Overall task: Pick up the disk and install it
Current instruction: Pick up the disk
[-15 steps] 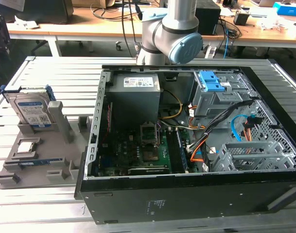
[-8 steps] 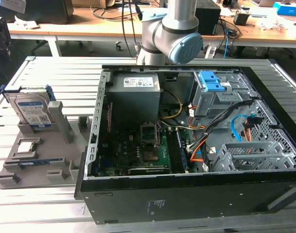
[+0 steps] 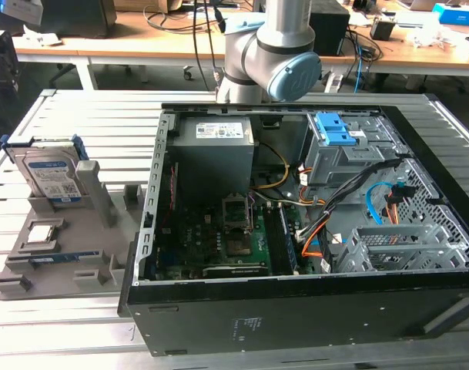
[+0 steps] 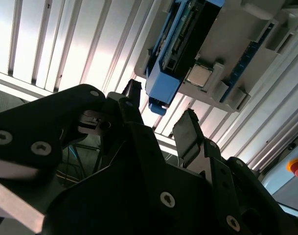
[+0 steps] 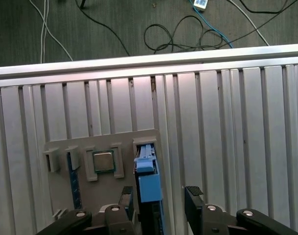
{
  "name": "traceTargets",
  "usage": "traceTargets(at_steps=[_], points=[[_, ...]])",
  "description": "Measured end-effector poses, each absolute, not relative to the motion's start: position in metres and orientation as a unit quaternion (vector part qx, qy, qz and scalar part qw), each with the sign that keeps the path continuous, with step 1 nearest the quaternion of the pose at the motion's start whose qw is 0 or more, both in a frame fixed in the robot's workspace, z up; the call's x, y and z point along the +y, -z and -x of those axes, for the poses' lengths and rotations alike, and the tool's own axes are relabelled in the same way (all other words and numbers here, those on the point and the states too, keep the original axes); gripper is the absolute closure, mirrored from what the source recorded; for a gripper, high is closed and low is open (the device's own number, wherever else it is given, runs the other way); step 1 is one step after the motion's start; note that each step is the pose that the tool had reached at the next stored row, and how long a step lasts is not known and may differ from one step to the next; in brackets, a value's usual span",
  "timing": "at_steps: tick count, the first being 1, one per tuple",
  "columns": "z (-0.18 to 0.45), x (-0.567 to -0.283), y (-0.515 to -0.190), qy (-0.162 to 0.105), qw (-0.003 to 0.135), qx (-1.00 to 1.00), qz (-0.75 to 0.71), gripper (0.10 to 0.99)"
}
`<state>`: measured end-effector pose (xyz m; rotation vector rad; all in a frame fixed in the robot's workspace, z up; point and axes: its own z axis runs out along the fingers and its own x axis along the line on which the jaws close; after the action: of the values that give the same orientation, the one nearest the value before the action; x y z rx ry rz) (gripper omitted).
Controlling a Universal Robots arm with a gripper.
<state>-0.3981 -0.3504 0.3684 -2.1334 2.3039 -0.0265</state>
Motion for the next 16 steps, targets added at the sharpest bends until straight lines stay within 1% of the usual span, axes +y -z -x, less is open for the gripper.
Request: traceTargets(at_steps=[12, 16], points=[[0.398, -0.351, -0.357, 0.009, 0.000, 0.734, 0.679, 0.545], [0.398, -0.356, -0.355, 0.010, -0.001, 0.734, 0.679, 0.545]])
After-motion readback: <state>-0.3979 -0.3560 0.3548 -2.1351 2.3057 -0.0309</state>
